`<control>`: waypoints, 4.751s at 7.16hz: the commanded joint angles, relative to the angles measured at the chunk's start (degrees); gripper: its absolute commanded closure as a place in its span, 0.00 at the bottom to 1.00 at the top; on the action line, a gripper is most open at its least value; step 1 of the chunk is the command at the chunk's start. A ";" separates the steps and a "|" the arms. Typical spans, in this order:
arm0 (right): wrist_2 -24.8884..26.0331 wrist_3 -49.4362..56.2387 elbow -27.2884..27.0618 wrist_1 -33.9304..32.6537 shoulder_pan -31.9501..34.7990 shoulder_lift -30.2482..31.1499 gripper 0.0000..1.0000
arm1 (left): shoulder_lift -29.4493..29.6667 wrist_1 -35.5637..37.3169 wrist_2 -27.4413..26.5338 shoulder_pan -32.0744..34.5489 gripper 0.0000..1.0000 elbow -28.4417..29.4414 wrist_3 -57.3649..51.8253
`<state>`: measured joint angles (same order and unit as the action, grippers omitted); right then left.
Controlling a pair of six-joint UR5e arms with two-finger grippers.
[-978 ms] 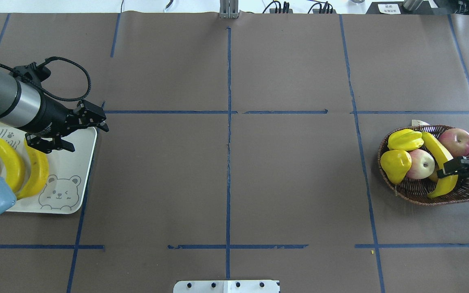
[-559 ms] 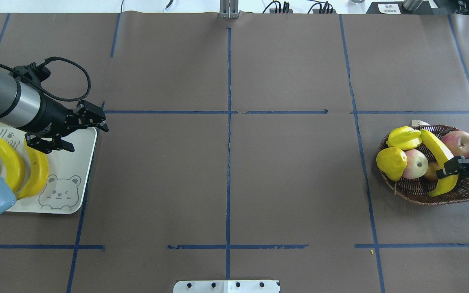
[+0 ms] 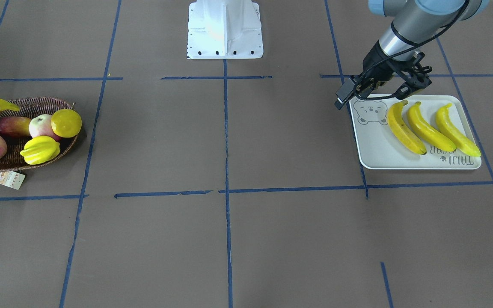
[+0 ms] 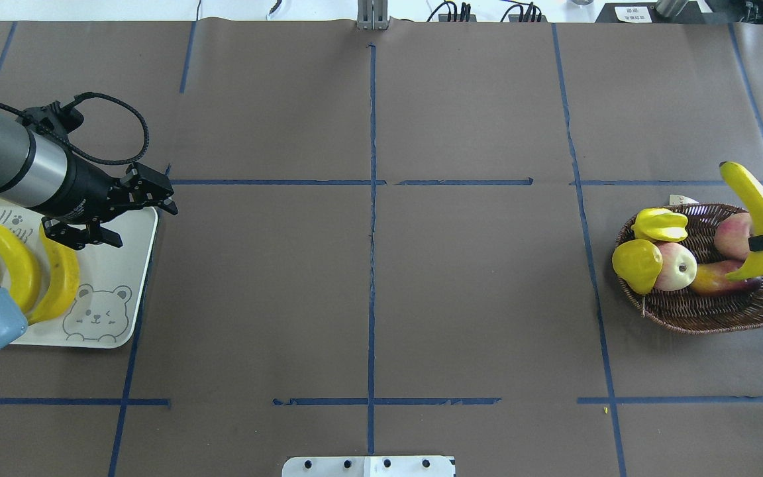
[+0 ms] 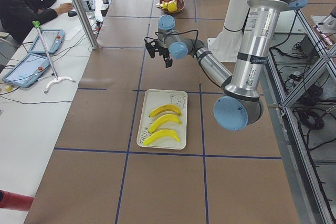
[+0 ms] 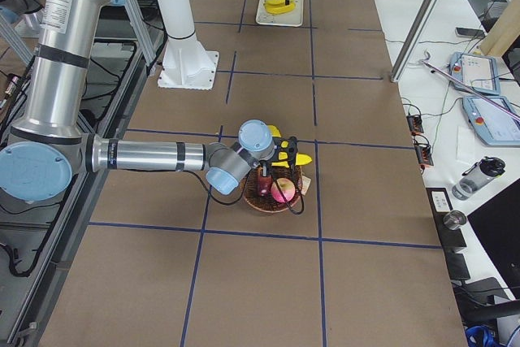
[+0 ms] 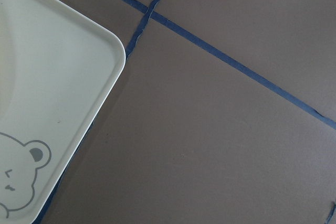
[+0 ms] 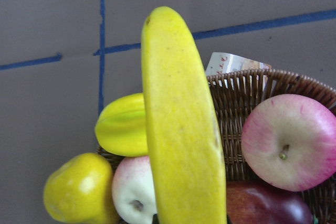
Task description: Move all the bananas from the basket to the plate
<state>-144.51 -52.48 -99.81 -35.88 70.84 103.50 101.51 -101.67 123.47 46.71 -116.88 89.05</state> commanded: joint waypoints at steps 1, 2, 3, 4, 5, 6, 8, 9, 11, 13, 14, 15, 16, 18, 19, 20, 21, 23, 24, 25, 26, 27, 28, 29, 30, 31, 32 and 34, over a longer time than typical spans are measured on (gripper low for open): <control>-4.99 -1.83 -2.66 0.46 3.43 -4.33 1.00 | 1.83 -0.02 -0.07 -1.44 0.00 0.34 0.07; -4.99 -8.19 -2.67 0.11 2.21 -10.28 1.00 | 4.29 -0.02 -0.07 -2.49 0.00 0.69 0.07; -4.38 -17.48 -2.49 0.11 -2.07 -17.65 1.00 | 5.96 -0.02 0.02 -2.77 0.00 0.78 0.07; -1.94 -24.62 -2.58 0.11 -6.11 -23.55 1.00 | 8.07 -0.28 0.19 -2.68 0.00 0.78 0.07; 1.65 -27.56 -2.67 0.11 -11.20 -27.09 1.00 | 9.74 -0.81 0.28 -2.77 0.00 0.34 0.42; 7.69 -30.38 -3.19 0.11 -17.08 -30.00 1.00 | 11.50 -3.42 0.28 -3.03 0.00 0.69 4.42; 21.41 -32.51 -4.87 0.02 -31.40 -34.05 1.00 | 13.09 -19.80 0.11 -5.13 0.01 2.61 16.00; 24.68 -32.60 -5.21 0.02 -34.86 -35.20 1.00 | 16.58 -24.93 -0.33 -5.23 0.01 6.28 20.76; 29.71 -32.60 -5.30 0.02 -39.27 -36.35 1.00 | 20.99 -25.78 -5.22 -8.56 0.01 10.70 21.43; 30.77 -32.60 -6.09 0.02 -40.60 -36.35 1.00 | 24.60 -25.86 -5.43 -8.74 0.01 15.00 21.43; 30.87 -32.60 -6.18 0.02 -40.69 -36.44 1.00 | 25.92 -25.86 -5.43 -9.70 0.01 16.67 21.43; 30.87 -32.60 -6.18 0.02 -40.78 -36.36 1.00 | 26.11 -25.95 -5.87 -10.84 0.01 17.38 21.43; 30.87 -32.52 -6.36 0.02 -40.78 -36.35 1.00 | 26.54 -25.95 -8.66 -12.85 0.01 17.56 21.43; 30.87 -32.51 -6.45 -0.07 -40.78 -36.35 1.00 | 27.34 -25.95 -9.91 -13.67 0.10 18.00 21.52; 30.87 -32.51 -6.54 0.02 -40.78 -36.27 1.00 | 27.34 -25.95 -9.91 -13.67 0.36 17.92 21.60; 30.78 -32.51 -6.54 0.02 -40.78 -36.27 0.98 | 27.16 -26.04 -9.83 -13.67 0.99 18.00 21.17; 30.43 -32.51 -6.80 0.02 -40.69 -36.18 0.52 | 27.16 -26.38 -9.83 -13.49 1.00 18.00 21.08; 30.60 -32.51 -7.76 0.02 -40.34 -35.30 0.00 | 27.25 -26.39 -9.83 -13.32 1.00 17.92 21.34; 30.69 -32.51 -7.94 -0.07 -40.25 -35.30 0.00 | 27.16 -26.39 -9.74 -13.23 1.00 17.92 21.43; 30.60 -32.51 -9.60 -2.59 -40.17 -35.21 0.00 | 27.16 -26.30 -9.74 -12.97 1.00 17.92 21.25; 30.43 -32.51 -12.74 -7.06 -39.30 -34.34 0.00 | 26.55 -24.91 -8.87 -11.31 1.00 17.92 21.08; 29.82 -31.99 -16.17 -13.45 -36.94 -34.07 0.00 | 23.33 -19.67 -4.51 -8.68 1.00 17.31 18.99; 29.64 -31.55 -17.86 -18.39 -34.57 -34.07 0.00 | 18.16 -15.10 -0.64 -3.87 1.00 15.21 12.53; 28.77 -30.68 -18.48 -22.44 -31.41 -33.98 0.00 | 11.85 -12.01 -0.16 -0.78 1.00 12.32 5.24; 24.75 -29.89 -18.66 -27.61 -26.42 -33.98 0.00 | 5.08 -9.28 -1.20 0.56 1.00 10.90 -1.44; 20.19 -23.70 -18.67 -32.28 -20.19 -33.89 0.00 | -0.73 -9.16 -3.39 0.92 1.00 10.97 -5.60; 16.75 -12.76 -18.67 -37.72 -15.26 -31.81 0.00 | -3.74 -9.16 -5.06 0.49 1.00 11.67 -6.60; 12.52 6.41 -17.71 -40.06 -7.51 -23.22 0.00 | -3.78 -9.07 -5.08 0.40 1.00 14.82 -7.48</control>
<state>-129.16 -58.00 -118.12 -74.30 58.19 75.12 98.34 -110.82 118.66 47.15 -103.84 82.55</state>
